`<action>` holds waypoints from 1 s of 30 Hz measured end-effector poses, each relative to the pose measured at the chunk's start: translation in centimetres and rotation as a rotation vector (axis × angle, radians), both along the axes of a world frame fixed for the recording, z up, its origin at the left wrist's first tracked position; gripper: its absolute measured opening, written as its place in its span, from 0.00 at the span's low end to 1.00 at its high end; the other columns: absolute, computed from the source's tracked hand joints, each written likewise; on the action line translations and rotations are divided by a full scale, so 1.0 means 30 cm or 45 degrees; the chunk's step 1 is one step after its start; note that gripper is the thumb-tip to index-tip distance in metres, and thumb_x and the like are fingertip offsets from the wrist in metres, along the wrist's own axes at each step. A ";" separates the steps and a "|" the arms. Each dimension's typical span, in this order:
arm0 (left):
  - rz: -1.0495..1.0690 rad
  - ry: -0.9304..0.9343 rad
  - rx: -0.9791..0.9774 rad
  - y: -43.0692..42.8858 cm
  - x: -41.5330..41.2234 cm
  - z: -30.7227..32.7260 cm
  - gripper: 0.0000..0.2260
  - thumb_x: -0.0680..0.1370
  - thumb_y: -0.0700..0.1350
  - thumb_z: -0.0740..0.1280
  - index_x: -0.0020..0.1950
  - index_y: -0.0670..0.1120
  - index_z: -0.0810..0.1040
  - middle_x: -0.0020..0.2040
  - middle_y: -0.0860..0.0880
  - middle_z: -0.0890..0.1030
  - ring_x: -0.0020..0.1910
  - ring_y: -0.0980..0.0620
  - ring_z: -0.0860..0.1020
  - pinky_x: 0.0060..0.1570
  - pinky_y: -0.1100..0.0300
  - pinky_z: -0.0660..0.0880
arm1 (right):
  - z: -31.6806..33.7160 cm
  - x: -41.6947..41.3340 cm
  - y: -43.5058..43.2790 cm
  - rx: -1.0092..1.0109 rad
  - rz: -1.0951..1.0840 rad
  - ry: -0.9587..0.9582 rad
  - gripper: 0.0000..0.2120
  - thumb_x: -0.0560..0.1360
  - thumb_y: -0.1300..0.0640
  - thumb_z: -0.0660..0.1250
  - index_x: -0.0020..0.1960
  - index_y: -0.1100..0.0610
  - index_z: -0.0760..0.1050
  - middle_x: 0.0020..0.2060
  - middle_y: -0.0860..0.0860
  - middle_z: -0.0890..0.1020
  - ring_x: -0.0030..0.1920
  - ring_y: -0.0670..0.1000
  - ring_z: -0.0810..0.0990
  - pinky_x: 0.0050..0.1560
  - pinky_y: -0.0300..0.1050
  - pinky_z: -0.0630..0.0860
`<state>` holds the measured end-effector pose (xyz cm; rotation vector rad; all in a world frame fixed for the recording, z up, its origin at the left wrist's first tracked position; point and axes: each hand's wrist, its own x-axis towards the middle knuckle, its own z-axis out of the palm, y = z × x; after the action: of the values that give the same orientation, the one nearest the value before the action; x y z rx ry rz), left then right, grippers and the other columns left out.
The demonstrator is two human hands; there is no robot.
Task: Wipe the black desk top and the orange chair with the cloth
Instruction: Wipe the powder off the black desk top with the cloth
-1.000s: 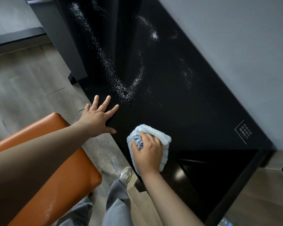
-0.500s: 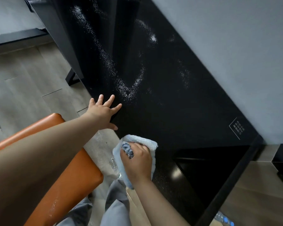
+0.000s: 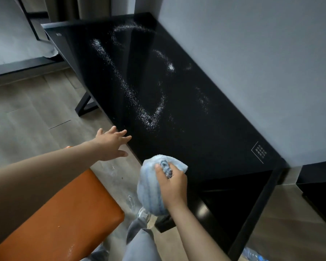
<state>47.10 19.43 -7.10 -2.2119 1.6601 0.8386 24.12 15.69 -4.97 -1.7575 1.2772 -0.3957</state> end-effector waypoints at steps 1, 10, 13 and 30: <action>-0.005 -0.006 -0.006 0.001 0.008 0.017 0.31 0.80 0.62 0.56 0.79 0.56 0.46 0.80 0.52 0.47 0.78 0.45 0.45 0.73 0.40 0.51 | 0.029 0.005 -0.020 -0.024 -0.038 -0.052 0.13 0.77 0.50 0.67 0.36 0.54 0.76 0.31 0.48 0.80 0.34 0.42 0.80 0.35 0.35 0.75; -0.003 0.015 -0.076 -0.187 0.006 0.117 0.31 0.80 0.61 0.56 0.79 0.57 0.47 0.80 0.53 0.46 0.78 0.44 0.43 0.73 0.38 0.47 | 0.211 -0.010 -0.369 -0.303 -0.212 -0.270 0.14 0.78 0.53 0.66 0.33 0.50 0.73 0.26 0.38 0.77 0.30 0.37 0.76 0.33 0.29 0.71; -0.003 0.007 -0.052 -0.288 -0.013 0.111 0.32 0.79 0.62 0.57 0.79 0.57 0.47 0.80 0.53 0.46 0.78 0.43 0.43 0.73 0.38 0.47 | 0.236 -0.039 -0.532 -0.388 -0.251 -0.267 0.18 0.78 0.54 0.66 0.30 0.49 0.68 0.23 0.37 0.74 0.27 0.37 0.73 0.31 0.29 0.69; 0.065 0.059 -0.009 -0.912 -0.125 -0.087 0.37 0.79 0.62 0.59 0.80 0.49 0.45 0.80 0.49 0.43 0.78 0.43 0.42 0.75 0.43 0.46 | 0.057 -0.139 -1.426 -0.549 -0.411 0.086 0.13 0.78 0.51 0.64 0.39 0.58 0.75 0.31 0.44 0.77 0.33 0.40 0.74 0.34 0.33 0.68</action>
<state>43.35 -7.94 -9.71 -2.2653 1.6354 0.9050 19.97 -27.09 -3.27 -1.9262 1.6208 -0.8546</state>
